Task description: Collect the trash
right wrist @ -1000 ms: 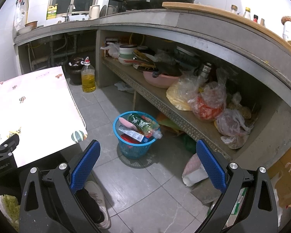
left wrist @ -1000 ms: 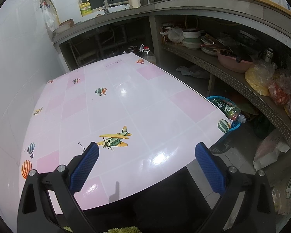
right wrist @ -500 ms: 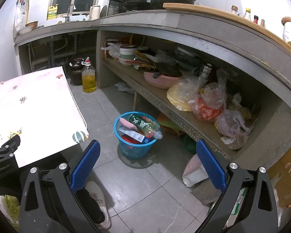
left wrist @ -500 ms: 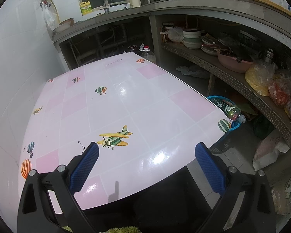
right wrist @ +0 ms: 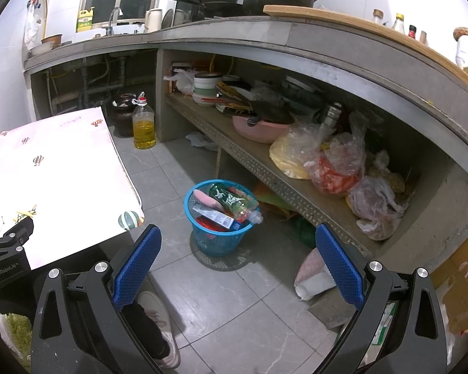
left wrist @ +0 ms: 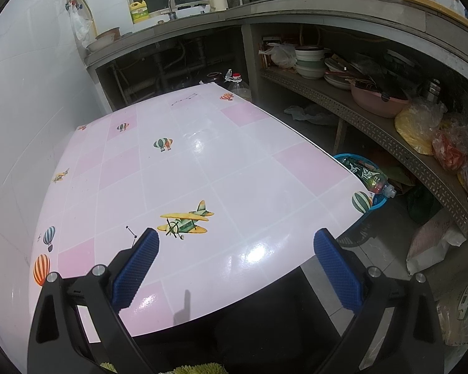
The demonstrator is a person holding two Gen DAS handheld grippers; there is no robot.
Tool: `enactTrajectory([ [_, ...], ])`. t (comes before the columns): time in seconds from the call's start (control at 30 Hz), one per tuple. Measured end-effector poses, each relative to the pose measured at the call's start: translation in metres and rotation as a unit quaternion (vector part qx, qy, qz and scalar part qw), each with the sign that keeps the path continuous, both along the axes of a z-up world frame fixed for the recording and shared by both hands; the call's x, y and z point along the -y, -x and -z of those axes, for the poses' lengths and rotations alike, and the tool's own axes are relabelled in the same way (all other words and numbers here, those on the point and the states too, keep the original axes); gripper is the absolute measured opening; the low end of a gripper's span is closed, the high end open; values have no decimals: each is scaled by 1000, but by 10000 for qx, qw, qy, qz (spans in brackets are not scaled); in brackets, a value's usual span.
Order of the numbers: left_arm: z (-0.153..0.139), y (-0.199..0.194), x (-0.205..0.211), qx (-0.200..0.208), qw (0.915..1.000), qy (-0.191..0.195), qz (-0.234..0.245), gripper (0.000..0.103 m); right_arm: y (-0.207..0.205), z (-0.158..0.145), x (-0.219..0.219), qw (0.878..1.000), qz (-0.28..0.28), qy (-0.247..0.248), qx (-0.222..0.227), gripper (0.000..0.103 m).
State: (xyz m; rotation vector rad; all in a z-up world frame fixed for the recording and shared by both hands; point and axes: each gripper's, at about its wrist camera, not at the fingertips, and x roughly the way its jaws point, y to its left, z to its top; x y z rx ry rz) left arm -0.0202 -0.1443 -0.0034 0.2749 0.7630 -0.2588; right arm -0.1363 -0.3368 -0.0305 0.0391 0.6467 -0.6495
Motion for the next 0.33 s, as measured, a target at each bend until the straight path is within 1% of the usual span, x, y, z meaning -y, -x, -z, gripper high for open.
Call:
enactTrajectory([
  [0.33,1,-2,-3,-52,10000,9,-4,97,0,1,0,10000,5,-6,0,95],
])
